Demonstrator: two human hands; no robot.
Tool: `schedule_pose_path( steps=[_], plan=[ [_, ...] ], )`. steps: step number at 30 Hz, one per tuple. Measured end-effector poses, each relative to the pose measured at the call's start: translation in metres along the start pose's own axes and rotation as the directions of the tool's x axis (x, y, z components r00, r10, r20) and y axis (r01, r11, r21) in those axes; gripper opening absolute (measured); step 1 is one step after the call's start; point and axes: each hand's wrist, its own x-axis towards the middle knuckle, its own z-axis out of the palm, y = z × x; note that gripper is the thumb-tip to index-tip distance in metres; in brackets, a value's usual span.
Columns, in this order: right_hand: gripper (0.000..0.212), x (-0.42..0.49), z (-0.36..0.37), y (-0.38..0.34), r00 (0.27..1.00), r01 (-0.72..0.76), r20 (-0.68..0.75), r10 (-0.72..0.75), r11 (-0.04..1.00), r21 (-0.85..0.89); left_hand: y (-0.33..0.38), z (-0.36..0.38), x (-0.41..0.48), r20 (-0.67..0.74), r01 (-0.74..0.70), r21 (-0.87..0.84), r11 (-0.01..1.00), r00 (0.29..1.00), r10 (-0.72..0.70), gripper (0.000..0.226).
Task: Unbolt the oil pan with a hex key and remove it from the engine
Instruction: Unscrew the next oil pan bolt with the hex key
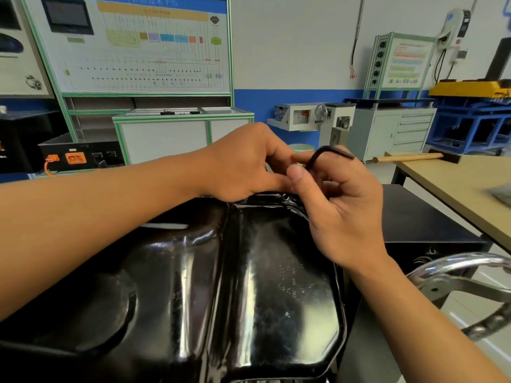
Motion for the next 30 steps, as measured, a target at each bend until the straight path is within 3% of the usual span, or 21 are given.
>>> schedule_pose_path(
  steps=[3, 6, 9, 13, 16, 18, 20, 23, 30],
  plan=[
    [0.009, 0.0002, 0.0019, 0.0, 0.99, -0.07, -0.12, 0.077, 0.995, 0.066, 0.0036, 0.003, 0.0026, -0.017, -0.021, 0.044, 0.999, 1.0, 0.021, 0.006],
    [0.012, 0.0022, 0.0021, 0.0002, 0.981, -0.099, -0.153, 0.119, 0.986, 0.132, 0.0063, 0.0065, 0.0019, -0.014, -0.056, 0.003, 0.998, 0.998, 0.056, 0.029],
    [0.013, 0.0041, 0.002, 0.0005, 0.993, -0.09, -0.067, 0.1, 0.986, 0.143, 0.0082, 0.0055, -0.0001, 0.008, -0.057, -0.096, 0.994, 0.998, 0.058, 0.04],
    [0.021, 0.006, 0.0001, 0.003, 0.997, -0.053, 0.069, 0.044, 0.99, 0.13, 0.0071, 0.0049, -0.0013, 0.044, -0.005, -0.147, 0.989, 0.999, 0.011, 0.031],
    [0.012, 0.0059, -0.0013, 0.0073, 0.99, -0.113, 0.107, 0.094, 0.975, 0.193, 0.0067, 0.005, -0.0006, 0.019, 0.025, -0.172, 0.985, 1.0, -0.022, 0.027],
    [0.02, 0.0047, 0.0001, 0.0084, 0.988, -0.157, 0.034, 0.154, 0.962, 0.223, 0.0078, 0.0056, 0.0009, 0.01, 0.031, -0.13, 0.991, 0.999, -0.03, 0.022],
    [0.016, 0.0039, 0.0017, 0.0073, 0.979, -0.173, -0.06, 0.193, 0.955, 0.242, 0.0069, 0.0071, 0.0033, -0.023, 0.035, -0.083, 0.996, 0.999, -0.037, 0.029],
    [0.013, 0.0034, 0.0027, 0.0042, 0.975, -0.151, -0.127, 0.181, 0.964, 0.219, 0.006, 0.0095, 0.0043, -0.083, 0.033, -0.032, 0.999, 0.996, -0.035, 0.034],
    [0.019, 0.0031, 0.0066, 0.0001, 0.985, -0.062, -0.163, 0.056, 0.997, -0.034, 0.0034, 0.0079, 0.0045, -0.11, 0.02, 0.049, 0.999, 0.994, -0.014, 0.014]
  ],
)
